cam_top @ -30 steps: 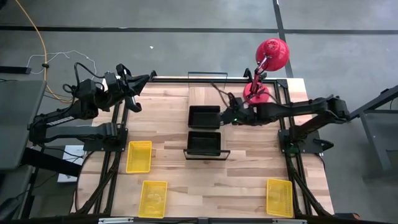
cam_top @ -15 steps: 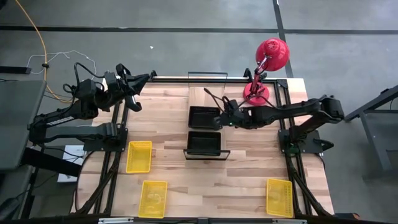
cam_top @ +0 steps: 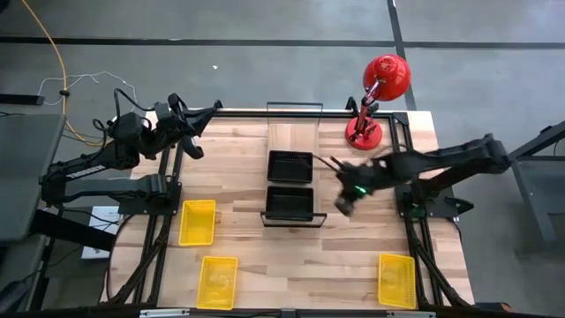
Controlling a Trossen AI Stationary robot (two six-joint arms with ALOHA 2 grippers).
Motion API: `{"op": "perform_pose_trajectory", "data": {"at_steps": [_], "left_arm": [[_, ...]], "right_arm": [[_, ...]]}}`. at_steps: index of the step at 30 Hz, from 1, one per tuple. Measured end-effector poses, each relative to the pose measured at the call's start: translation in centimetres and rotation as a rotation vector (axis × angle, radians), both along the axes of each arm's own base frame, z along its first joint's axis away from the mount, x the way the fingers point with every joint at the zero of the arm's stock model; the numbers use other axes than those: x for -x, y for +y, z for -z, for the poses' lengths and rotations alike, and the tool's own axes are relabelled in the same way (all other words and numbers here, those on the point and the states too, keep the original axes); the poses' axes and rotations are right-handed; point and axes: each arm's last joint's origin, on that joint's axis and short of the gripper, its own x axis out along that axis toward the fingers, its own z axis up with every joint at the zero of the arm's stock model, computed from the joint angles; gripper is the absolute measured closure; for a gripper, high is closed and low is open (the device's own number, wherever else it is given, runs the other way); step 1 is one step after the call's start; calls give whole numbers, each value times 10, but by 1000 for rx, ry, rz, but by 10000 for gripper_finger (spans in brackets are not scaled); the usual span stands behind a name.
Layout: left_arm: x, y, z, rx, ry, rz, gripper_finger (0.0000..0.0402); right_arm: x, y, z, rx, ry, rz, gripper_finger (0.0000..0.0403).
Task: Stack baskets on shelf by color
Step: Put the yellow bin on the shelf
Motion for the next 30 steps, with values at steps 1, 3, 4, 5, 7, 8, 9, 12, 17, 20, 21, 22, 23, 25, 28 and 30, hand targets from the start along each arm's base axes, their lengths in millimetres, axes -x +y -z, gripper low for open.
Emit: {"op": "perform_pose_trajectory", "data": {"at_steps": [1, 3, 4, 5, 7, 8, 9, 12, 17, 20, 21, 22, 23, 25, 28, 30], "left_arm": [[-1, 0, 1, 2, 4, 0, 401], [-2, 1, 1, 13, 7, 3, 401], [-2, 1, 1, 22, 2, 4, 402], [-2, 1, 1, 30, -4, 6, 401], [-2, 1, 1, 41, -12, 9, 401], [-2, 1, 1, 41, -12, 9, 401], [-2, 1, 1, 42, -12, 9, 401], [-2, 1, 1, 42, -12, 9, 401], [-2, 1, 1, 46, -15, 11, 401], [-2, 1, 2, 68, -27, 16, 401], [-2, 1, 2, 72, -30, 17, 402], [-2, 1, 2, 77, -33, 19, 401], [-2, 1, 2, 79, -34, 19, 402], [-2, 1, 2, 79, -33, 19, 402], [-2, 1, 2, 90, -32, 21, 402], [-2, 1, 2, 94, -35, 22, 402]], "right_arm": [[10, 7, -5, -37, 9, -37, 403], [29, 22, -12, -102, 1, -86, 403], [39, 29, -12, -131, -8, -99, 403], [49, 36, -12, -161, -19, -106, 403], [68, 48, -8, -227, -38, -117, 403], [77, 53, -5, -263, -35, -124, 403], [85, 58, -2, -295, -29, -135, 403], [104, 69, 9, -361, 19, -213, 403], [118, 79, 25, -383, 114, -342, 391], [122, 83, 38, -389, 196, -379, 360], [123, 84, 41, -383, 213, -387, 343], [123, 86, 45, -378, 225, -395, 326], [123, 88, 48, -373, 230, -402, 308], [121, 92, 55, -359, 235, -421, 268], [119, 100, 66, -331, 245, -441, 211], [118, 104, 75, -295, 287, -431, 182]]}}
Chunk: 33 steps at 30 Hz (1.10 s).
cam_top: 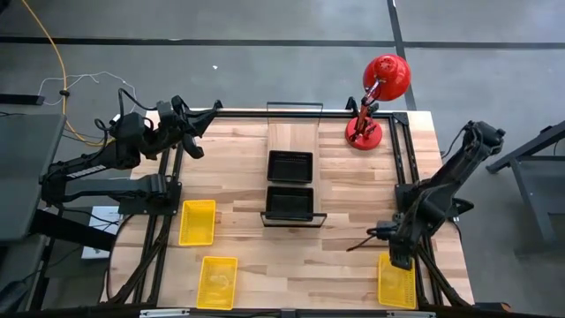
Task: Stack baskets on shelf by color
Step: Put the yellow bin on the shelf
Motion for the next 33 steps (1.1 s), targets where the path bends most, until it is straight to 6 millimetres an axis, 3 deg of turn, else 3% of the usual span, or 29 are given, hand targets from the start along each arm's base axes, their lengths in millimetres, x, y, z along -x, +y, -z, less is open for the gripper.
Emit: {"op": "perform_pose_trajectory", "data": {"at_steps": [4, 12, 15, 18, 20, 22, 26, 30, 33], "left_arm": [[0, 0, 0, 1, 1, 0, 401], [-5, 2, 3, 9, 20, 1, 401], [-7, 3, 3, 12, 26, 0, 401], [-7, 3, 3, 9, 27, 0, 401], [-6, 3, 3, -9, 35, -4, 402], [-4, 2, 2, -27, 38, -7, 401], [1, -1, -1, -75, 43, -17, 402], [7, -3, -4, -113, 34, -25, 402], [10, -4, -5, -118, 20, -26, 401]], "right_arm": [[-3, 11, 16, 78, 62, 6, 161], [-4, 29, 48, 197, 177, -6, 168], [-4, 32, 54, 208, 208, -11, 223], [-8, 32, 49, 182, 218, 19, 343], [-11, 31, 39, 136, 200, 30, 383], [-14, 29, 21, 66, 150, 49, 379], [-17, 16, -33, -132, -17, 94, 399], [-21, -10, -93, -283, -236, 271, 400], [-33, -34, -125, -285, -423, 455, 401]]}}
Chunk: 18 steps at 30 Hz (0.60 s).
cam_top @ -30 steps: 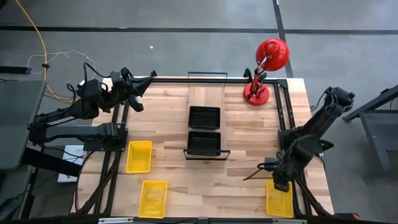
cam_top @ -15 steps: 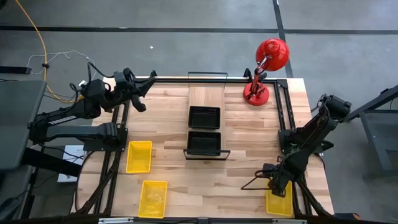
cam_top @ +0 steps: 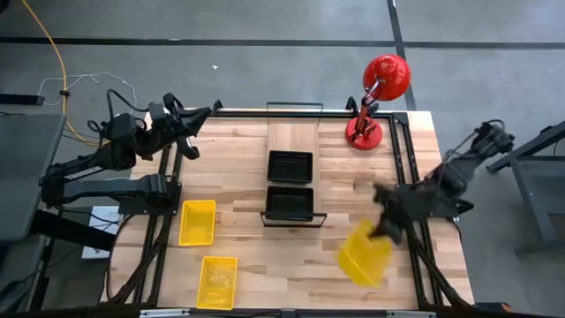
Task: Stack baskets on shelf by color
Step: Put the yellow bin on the shelf
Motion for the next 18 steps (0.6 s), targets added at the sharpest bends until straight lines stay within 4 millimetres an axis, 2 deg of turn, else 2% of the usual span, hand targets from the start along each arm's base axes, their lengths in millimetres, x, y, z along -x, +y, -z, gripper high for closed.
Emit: {"op": "perform_pose_trajectory", "data": {"at_steps": [2, 5, 8, 13, 18], "left_arm": [[1, 0, 0, -1, -5, 0, 401], [1, -1, -1, 27, -25, 8, 401], [2, -1, 0, 67, -47, 19, 402], [1, -1, 0, 77, -51, 22, 401], [2, -1, 0, 115, -78, 34, 401]], "right_arm": [[-13, -16, -12, 53, -65, 126, 402], [-41, -37, -16, 143, -78, 286, 402], [-77, -60, -11, 228, -79, 451, 402], [-138, -98, -1, 371, -194, 743, 403], [-183, -127, 19, 469, -186, 878, 403]]}}
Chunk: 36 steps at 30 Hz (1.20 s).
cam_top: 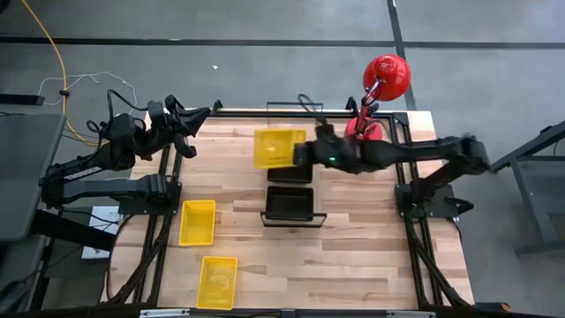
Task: Stack baskets on shelf by color
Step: Put the yellow bin on the shelf
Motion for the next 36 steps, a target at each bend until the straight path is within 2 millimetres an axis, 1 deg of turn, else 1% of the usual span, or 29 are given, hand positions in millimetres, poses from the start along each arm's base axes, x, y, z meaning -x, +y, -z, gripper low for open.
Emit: {"op": "perform_pose_trajectory", "data": {"at_steps": [3, 6, 10, 13, 20, 25, 30, 36], "left_arm": [[0, 0, 0, 4, -2, 1, 401], [0, 0, 0, 4, -2, 1, 402], [0, 0, 0, 5, -3, -4, 401], [0, 1, 0, 10, -5, -23, 401], [0, 1, 0, 12, -6, -33, 401], [1, 1, 0, 14, -7, -43, 402], [1, 1, 0, 15, -8, -49, 401], [1, 1, 0, 16, -9, -49, 402]], "right_arm": [[-19, -11, 14, 39, 75, 74, 403], [-32, -18, 24, 82, 152, 161, 403], [-42, -24, 34, 161, 262, 286, 403], [-46, -26, 38, 199, 331, 321, 403], [-46, -37, 56, 239, 445, 375, 403], [-41, -51, 60, 238, 485, 432, 403], [-39, -66, 66, 182, 554, 361, 403], [-36, -77, 68, 134, 558, 376, 403]]}}
